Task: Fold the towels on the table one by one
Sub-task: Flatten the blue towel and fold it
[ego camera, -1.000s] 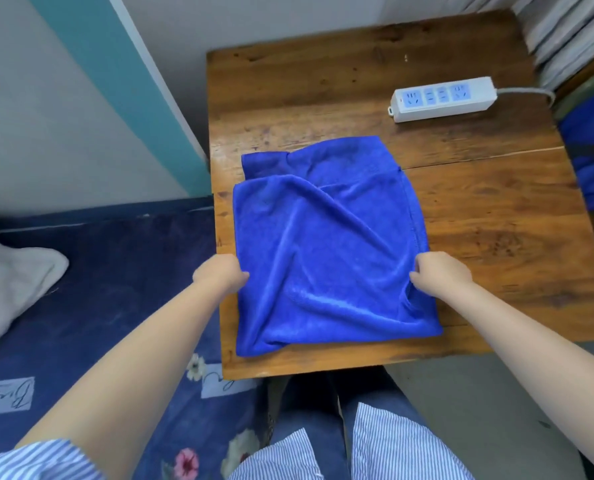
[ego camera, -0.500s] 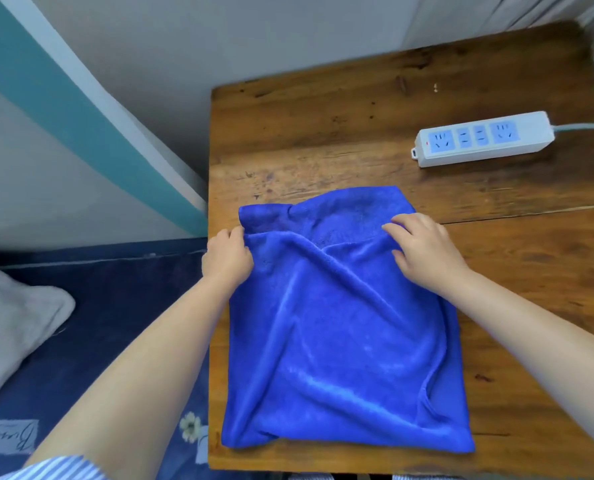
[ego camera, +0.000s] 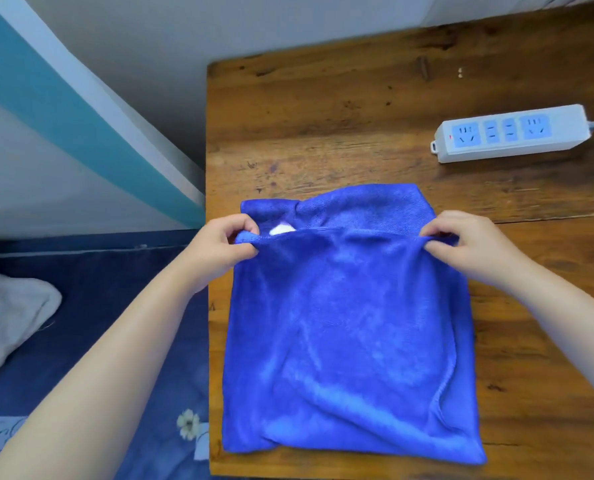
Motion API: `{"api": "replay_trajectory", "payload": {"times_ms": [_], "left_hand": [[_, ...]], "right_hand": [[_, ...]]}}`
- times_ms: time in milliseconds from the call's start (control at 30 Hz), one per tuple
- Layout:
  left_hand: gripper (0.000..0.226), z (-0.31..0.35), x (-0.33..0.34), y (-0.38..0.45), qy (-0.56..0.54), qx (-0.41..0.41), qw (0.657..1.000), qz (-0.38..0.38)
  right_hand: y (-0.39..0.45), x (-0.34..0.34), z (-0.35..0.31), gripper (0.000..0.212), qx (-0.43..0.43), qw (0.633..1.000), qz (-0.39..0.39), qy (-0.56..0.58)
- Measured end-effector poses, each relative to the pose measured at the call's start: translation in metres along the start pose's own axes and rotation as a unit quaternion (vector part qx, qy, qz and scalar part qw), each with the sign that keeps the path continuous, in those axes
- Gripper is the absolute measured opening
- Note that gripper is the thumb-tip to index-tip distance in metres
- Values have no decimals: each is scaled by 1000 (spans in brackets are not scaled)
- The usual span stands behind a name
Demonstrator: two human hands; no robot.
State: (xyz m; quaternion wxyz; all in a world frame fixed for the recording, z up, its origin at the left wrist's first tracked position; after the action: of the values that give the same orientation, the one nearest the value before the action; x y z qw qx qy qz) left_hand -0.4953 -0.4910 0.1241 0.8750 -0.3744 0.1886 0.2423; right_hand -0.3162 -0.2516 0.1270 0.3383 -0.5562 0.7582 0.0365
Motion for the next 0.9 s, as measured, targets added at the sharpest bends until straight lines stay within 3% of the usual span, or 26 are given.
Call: {"api": "replay_trajectory", "payload": {"times_ms": [100,200,267,333,400,467,533,733,833,900], "left_hand": [[15,7,-13,14,21,9,998,52],[14,3,-14,42,279,-36,951,129],[22,-7,-5,57,349,-79,926,119],[20,-16,1,64,317,-116,934,115],[10,-20,0,70,210,-128,959,141],[25,-22,0,73,69,-119,980,143],[30,-20,0,67,6,-82,986,143],[16,-25,8,29,126,21,979,157],[18,-42,21,15,200,-5,972,122],[28,-49,30,8,260,-28,962,80]], "right_hand": [[8,-10,-4,12,2,999,32,8],[30,-11,-1,14,8,997,65,-44],[45,-4,5,18,22,994,69,-86],[57,4,11,19,48,992,59,-99],[65,11,14,20,59,992,27,-106],[68,16,13,19,48,991,-9,-125],[64,16,9,18,25,989,-14,-147],[-1,32,-19,15,-180,962,64,-193],[-36,56,-13,7,-204,951,43,-230],[-50,68,-3,17,-175,955,31,-238]]}}
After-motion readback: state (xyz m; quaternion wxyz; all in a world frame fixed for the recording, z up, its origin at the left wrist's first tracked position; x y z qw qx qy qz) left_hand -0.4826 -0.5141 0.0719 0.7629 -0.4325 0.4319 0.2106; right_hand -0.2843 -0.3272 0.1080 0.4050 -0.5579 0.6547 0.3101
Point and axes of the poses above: each hand's wrist, its own y-axis towards the middle knuckle, its own x-axis out of the palm, z = x × y, the point moved 5 cm from there along y, towards the middle knuckle, and after that the axes turned 15 degrees about y, right-handed, at the moved point
